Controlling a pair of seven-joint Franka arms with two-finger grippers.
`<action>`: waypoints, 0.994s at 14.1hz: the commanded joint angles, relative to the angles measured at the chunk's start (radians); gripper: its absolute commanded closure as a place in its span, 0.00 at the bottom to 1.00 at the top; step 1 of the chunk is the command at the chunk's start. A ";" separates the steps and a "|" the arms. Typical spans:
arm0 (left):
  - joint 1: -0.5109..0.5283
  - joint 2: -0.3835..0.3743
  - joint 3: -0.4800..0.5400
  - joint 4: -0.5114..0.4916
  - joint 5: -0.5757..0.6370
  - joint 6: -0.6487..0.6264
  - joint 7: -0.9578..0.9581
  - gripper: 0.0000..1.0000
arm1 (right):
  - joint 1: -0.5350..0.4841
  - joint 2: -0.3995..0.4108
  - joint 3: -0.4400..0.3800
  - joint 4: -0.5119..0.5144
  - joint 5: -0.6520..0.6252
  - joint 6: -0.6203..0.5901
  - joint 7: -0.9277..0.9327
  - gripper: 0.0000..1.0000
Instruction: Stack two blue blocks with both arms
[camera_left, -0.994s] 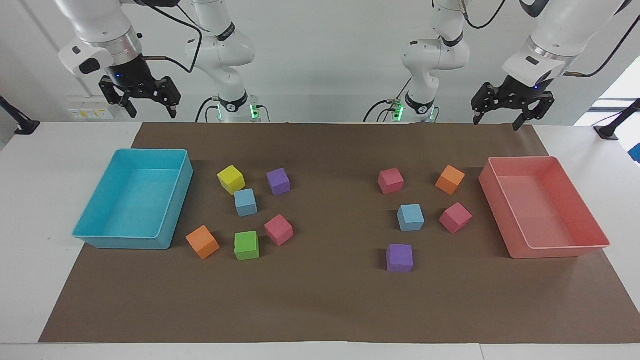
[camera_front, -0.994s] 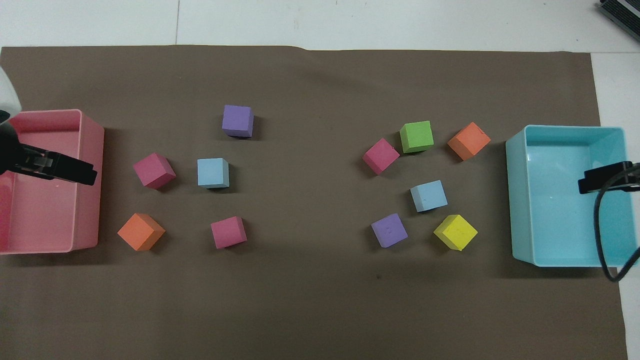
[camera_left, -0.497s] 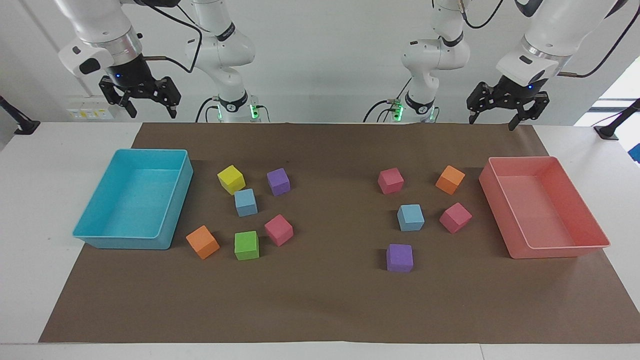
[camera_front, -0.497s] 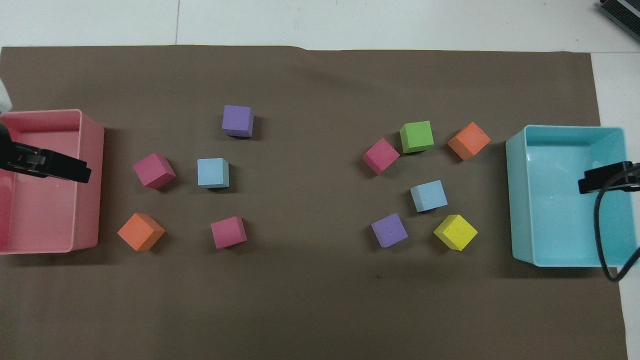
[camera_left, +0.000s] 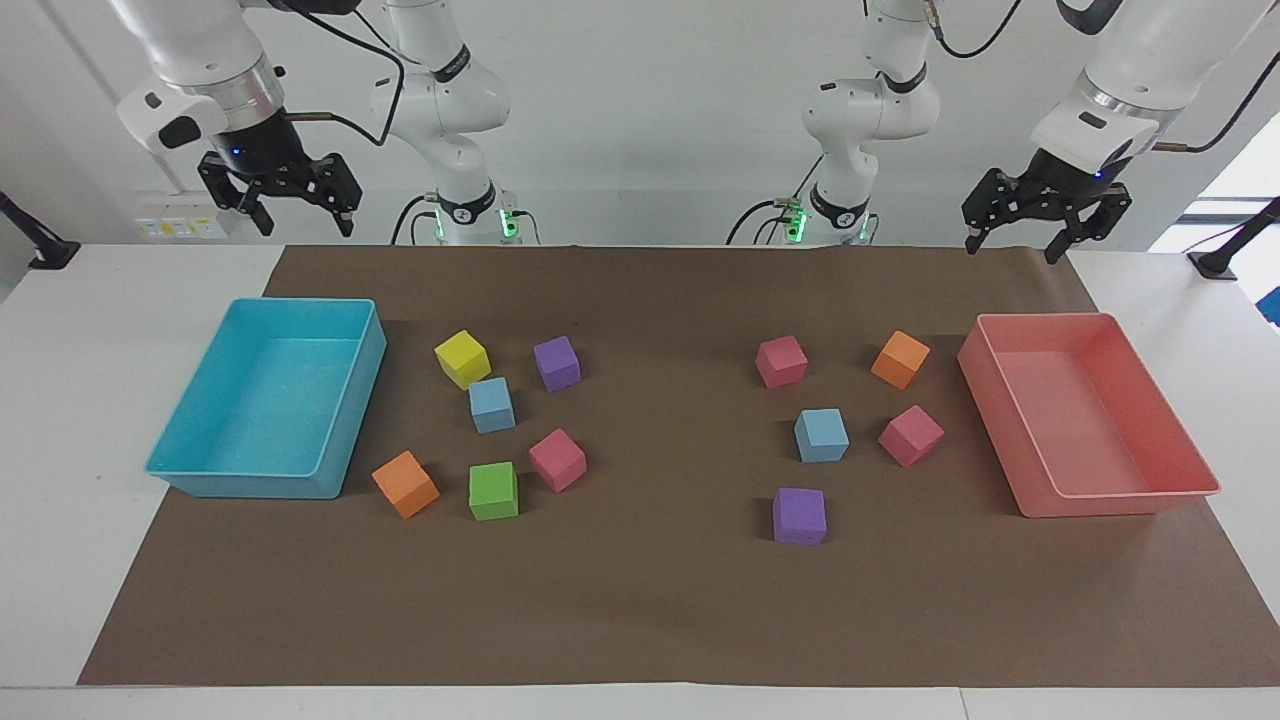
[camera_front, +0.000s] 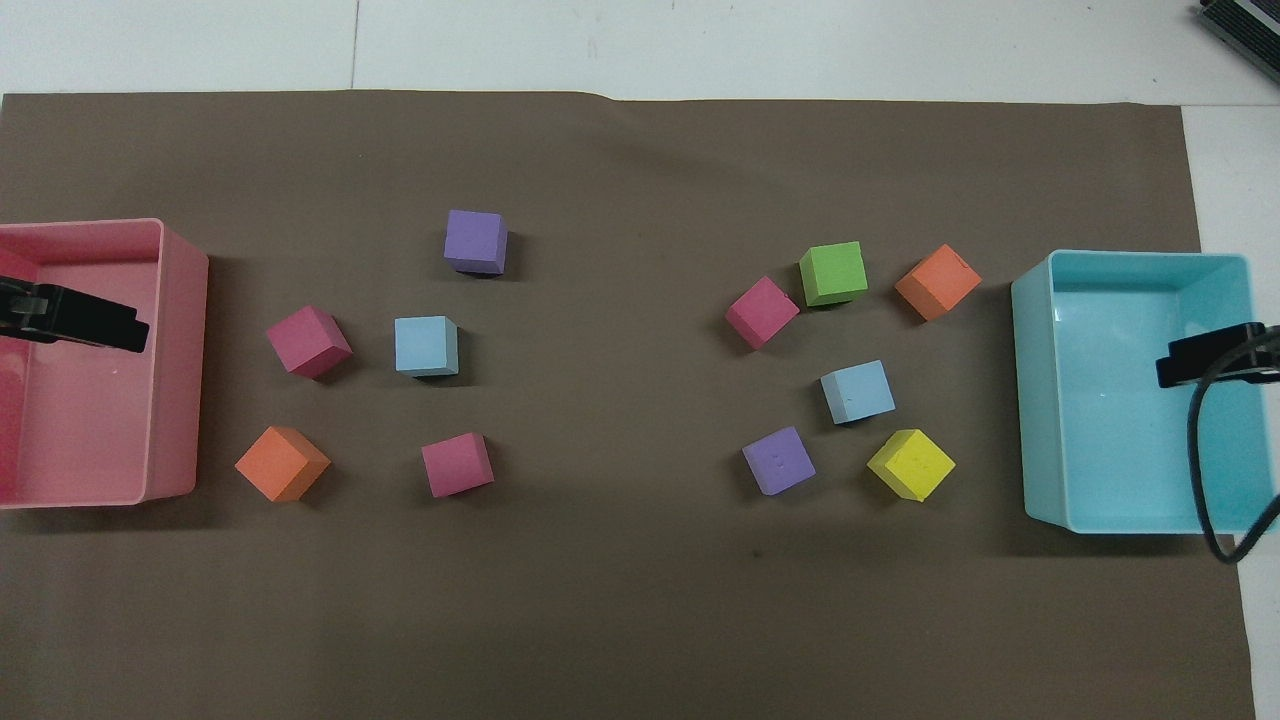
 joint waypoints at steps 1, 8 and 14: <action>0.014 -0.010 -0.008 -0.007 -0.001 0.014 0.005 0.00 | -0.007 0.006 0.004 0.015 -0.015 -0.017 -0.025 0.00; 0.012 -0.012 -0.009 -0.008 -0.001 0.012 0.003 0.00 | -0.007 0.003 0.004 0.013 -0.015 -0.021 -0.026 0.00; 0.014 -0.013 -0.008 -0.010 -0.001 0.011 0.005 0.00 | -0.007 0.001 0.004 0.011 -0.015 -0.034 -0.030 0.00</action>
